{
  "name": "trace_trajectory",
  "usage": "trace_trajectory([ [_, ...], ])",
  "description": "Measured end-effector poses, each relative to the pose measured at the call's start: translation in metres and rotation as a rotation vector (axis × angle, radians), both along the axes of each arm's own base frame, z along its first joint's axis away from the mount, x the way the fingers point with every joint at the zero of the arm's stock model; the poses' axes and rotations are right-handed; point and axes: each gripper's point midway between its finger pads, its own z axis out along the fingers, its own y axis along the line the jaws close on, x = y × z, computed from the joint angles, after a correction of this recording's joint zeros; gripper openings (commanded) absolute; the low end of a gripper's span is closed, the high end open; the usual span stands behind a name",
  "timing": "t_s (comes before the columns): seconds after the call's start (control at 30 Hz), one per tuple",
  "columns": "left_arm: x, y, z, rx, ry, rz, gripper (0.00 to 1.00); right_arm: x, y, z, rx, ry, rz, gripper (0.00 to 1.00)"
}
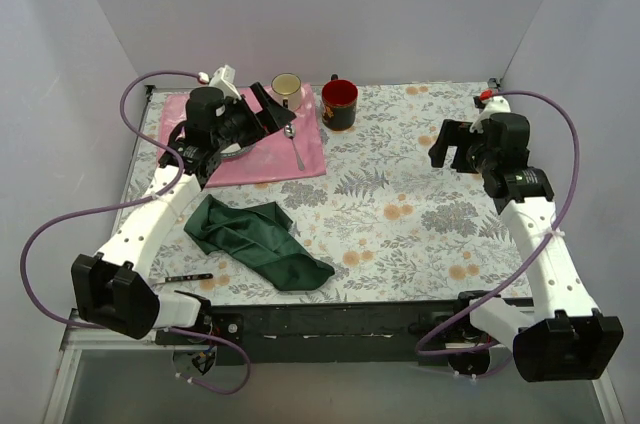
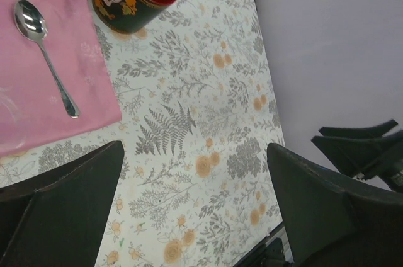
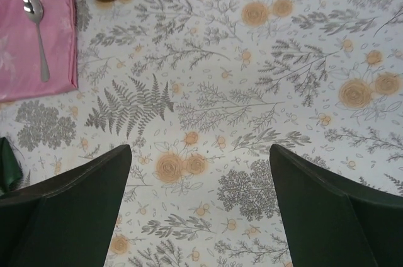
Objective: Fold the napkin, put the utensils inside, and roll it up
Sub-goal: Move the napkin to the centre of the board
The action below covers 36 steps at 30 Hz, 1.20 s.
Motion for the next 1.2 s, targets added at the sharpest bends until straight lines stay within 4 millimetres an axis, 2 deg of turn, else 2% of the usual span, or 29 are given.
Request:
trace_trajectory([
  [0.13, -0.016, -0.023, -0.007, 0.03, 0.018, -0.054, 0.98, 0.001, 0.024, -0.036, 0.044, 0.084, 0.073, 0.99],
  [0.2, -0.022, -0.031, -0.011, 0.045, 0.027, -0.074, 0.98, -0.005, 0.049, -0.053, 0.049, 0.128, 0.144, 0.99],
  [0.3, -0.027, -0.033, -0.022, 0.078, 0.041, -0.078, 0.98, -0.013, 0.107, -0.074, 0.046, 0.188, 0.295, 0.99],
  [0.37, -0.032, -0.029, -0.035, 0.109, 0.063, -0.071, 0.98, -0.018, 0.141, -0.09, 0.042, 0.237, 0.371, 0.99],
  [0.47, -0.039, -0.017, -0.06, 0.168, 0.11, -0.035, 0.98, -0.033, 0.195, -0.124, 0.018, 0.316, 0.477, 0.98],
  [0.6, -0.049, 0.011, -0.091, 0.271, 0.19, 0.068, 0.98, -0.075, 0.256, -0.169, -0.033, 0.408, 0.611, 0.95],
  [0.73, -0.054, 0.032, -0.102, 0.341, 0.228, 0.142, 0.98, -0.113, 0.303, -0.198, -0.059, 0.454, 0.723, 0.9],
  [0.8, -0.06, 0.038, -0.106, 0.363, 0.245, 0.157, 0.98, -0.12, 0.312, -0.205, -0.057, 0.459, 0.74, 0.9],
  [0.9, -0.07, 0.044, -0.114, 0.376, 0.265, 0.159, 0.98, -0.122, 0.321, -0.203, -0.028, 0.428, 0.755, 0.9],
  [1.03, -0.081, 0.048, -0.129, 0.394, 0.301, 0.153, 0.98, -0.131, 0.317, -0.202, -0.015, 0.411, 0.769, 0.93],
  [1.13, -0.086, 0.045, -0.136, 0.395, 0.321, 0.121, 0.98, -0.136, 0.309, -0.19, -0.024, 0.395, 0.787, 0.95],
  [1.2, -0.089, 0.04, -0.138, 0.389, 0.327, 0.086, 0.98, -0.14, 0.305, -0.17, -0.022, 0.346, 0.824, 0.97],
])
